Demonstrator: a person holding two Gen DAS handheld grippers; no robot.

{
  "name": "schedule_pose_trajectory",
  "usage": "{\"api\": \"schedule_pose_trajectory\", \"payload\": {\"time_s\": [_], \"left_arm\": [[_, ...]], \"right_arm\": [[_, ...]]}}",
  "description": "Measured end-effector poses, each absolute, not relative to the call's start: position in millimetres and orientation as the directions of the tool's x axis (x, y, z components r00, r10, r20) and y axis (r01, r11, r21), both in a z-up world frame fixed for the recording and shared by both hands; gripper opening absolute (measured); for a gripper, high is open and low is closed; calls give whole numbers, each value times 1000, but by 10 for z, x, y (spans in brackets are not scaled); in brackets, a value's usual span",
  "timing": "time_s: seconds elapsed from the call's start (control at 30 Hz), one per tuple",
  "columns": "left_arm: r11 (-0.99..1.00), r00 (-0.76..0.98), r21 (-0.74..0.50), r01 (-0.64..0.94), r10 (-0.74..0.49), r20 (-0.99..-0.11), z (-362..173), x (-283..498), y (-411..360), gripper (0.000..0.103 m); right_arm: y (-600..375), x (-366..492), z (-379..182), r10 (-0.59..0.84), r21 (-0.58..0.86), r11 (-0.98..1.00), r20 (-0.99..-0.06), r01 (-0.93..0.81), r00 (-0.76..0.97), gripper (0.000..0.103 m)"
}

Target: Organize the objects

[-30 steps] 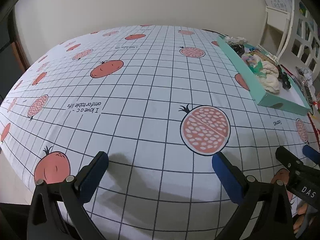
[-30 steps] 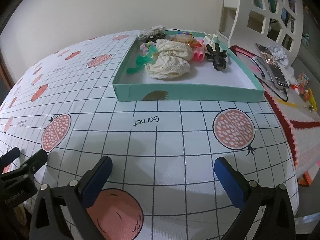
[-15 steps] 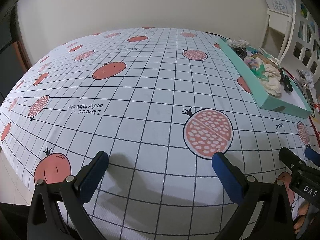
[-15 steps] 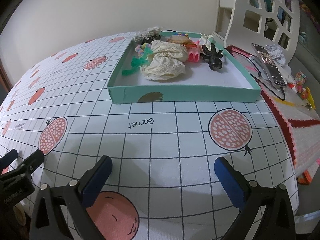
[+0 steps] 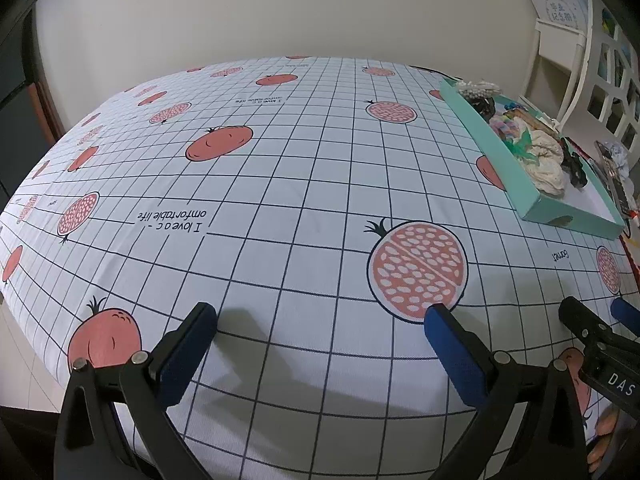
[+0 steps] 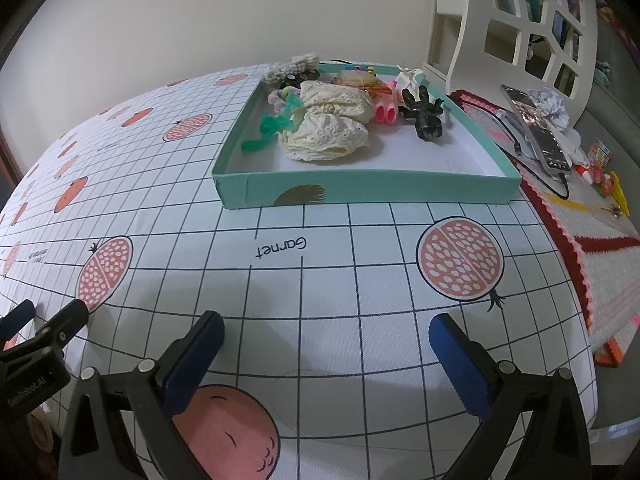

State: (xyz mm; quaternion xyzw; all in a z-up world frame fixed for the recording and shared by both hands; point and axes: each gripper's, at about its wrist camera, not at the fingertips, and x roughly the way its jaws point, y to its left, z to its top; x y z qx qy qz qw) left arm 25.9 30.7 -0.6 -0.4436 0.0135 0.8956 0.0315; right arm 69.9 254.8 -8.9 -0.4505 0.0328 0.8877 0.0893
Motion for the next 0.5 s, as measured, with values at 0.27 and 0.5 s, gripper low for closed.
{"api": "schedule_pose_trajectory", "payload": {"time_s": [0.27, 0.5], "left_arm": [[-998, -605, -4, -67, 44, -795, -6, 258, 314, 103], [-998, -605, -4, -67, 44, -795, -8, 256, 310, 103]], "right_arm": [[2553, 695, -89, 127, -22, -982, -806, -186, -579, 103], [2555, 694, -85, 127, -22, -983, -806, -184, -579, 103]]}}
